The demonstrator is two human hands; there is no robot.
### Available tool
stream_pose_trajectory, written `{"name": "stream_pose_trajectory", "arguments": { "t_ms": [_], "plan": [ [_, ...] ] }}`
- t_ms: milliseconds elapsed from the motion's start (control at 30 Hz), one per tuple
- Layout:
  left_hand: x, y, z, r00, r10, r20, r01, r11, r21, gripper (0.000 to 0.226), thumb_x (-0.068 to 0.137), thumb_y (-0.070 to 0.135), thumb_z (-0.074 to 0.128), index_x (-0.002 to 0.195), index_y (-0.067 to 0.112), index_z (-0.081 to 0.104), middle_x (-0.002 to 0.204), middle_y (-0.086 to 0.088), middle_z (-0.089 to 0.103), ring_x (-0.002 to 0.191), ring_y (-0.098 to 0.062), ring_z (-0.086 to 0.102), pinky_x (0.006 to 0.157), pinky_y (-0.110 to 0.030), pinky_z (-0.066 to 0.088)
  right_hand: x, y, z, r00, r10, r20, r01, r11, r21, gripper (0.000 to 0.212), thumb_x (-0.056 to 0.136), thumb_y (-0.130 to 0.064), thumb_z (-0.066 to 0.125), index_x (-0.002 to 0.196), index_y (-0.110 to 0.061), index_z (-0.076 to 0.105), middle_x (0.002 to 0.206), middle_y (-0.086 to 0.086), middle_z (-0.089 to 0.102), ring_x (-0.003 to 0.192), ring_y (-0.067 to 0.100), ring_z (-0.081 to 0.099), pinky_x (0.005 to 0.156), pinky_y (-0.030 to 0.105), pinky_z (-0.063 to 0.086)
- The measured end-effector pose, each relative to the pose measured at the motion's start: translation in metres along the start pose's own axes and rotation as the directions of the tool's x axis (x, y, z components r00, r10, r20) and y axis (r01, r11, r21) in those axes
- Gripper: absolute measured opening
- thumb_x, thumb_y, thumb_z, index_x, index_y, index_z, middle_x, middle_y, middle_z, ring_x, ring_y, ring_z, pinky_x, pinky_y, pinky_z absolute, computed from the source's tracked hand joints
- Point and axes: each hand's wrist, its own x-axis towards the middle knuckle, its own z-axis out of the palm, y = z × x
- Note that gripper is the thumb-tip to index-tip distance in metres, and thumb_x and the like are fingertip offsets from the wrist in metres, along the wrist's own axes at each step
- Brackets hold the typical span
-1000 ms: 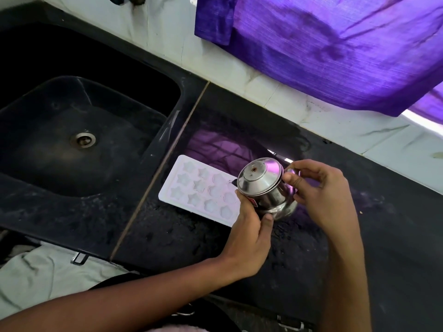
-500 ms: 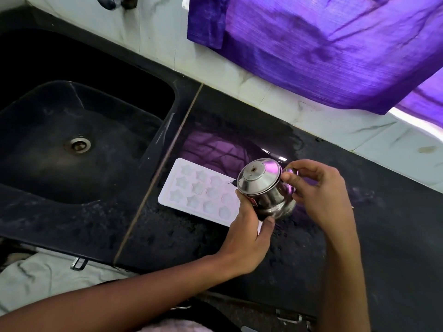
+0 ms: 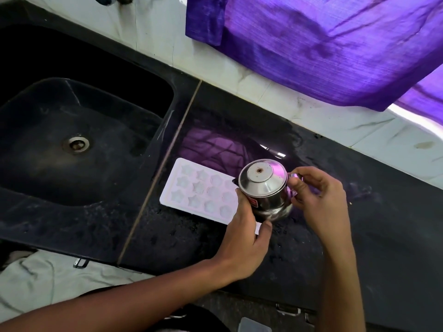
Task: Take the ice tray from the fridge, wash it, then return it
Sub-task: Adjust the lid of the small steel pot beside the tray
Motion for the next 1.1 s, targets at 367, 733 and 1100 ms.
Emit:
{"name": "stream_pose_trajectory", "arguments": {
  "t_ms": [367, 733, 1100],
  "plan": [
    [-0.01, -0.013, -0.004, 0.987, -0.159, 0.003, 0.156, 0.961, -0.229, 0.067, 0.083, 0.032, 0.048, 0.145, 0.022, 0.026, 0.136, 0.012, 0.052, 0.123, 0.0, 0.049, 0.11, -0.035, 0.038, -0.021, -0.006, 0.009, 0.999, 0.028, -0.018, -0.031, 0.991, -0.132, 0.024, 0.085, -0.018, 0.066, 0.079, -0.041, 0.061, 0.079, -0.018, 0.066, 0.078, 0.006, 0.064, 0.072, 0.044, 0.057],
    [-0.015, -0.011, -0.009, 0.96, -0.28, 0.014, 0.266, 0.896, -0.355, 0.023, 0.1, 0.024, 0.043, 0.121, 0.03, 0.038, 0.108, 0.029, 0.052, 0.094, 0.024, 0.048, 0.075, 0.004, 0.036, -0.031, -0.013, 0.014, 1.0, 0.025, -0.008, -0.027, 0.979, -0.202, 0.011, 0.086, -0.02, 0.067, 0.089, -0.03, 0.067, 0.08, -0.02, 0.065, 0.079, 0.006, 0.064, 0.075, 0.043, 0.057],
    [-0.021, -0.009, -0.01, 0.962, -0.273, 0.021, 0.259, 0.882, -0.394, 0.03, 0.101, 0.023, 0.041, 0.131, 0.025, 0.038, 0.112, 0.027, 0.051, 0.101, 0.018, 0.047, 0.074, 0.005, 0.037, -0.035, -0.016, 0.011, 1.0, 0.029, -0.004, -0.029, 0.981, -0.193, 0.016, 0.086, -0.019, 0.066, 0.084, -0.034, 0.065, 0.08, -0.016, 0.067, 0.079, 0.008, 0.064, 0.074, 0.043, 0.057]
  ]
}}
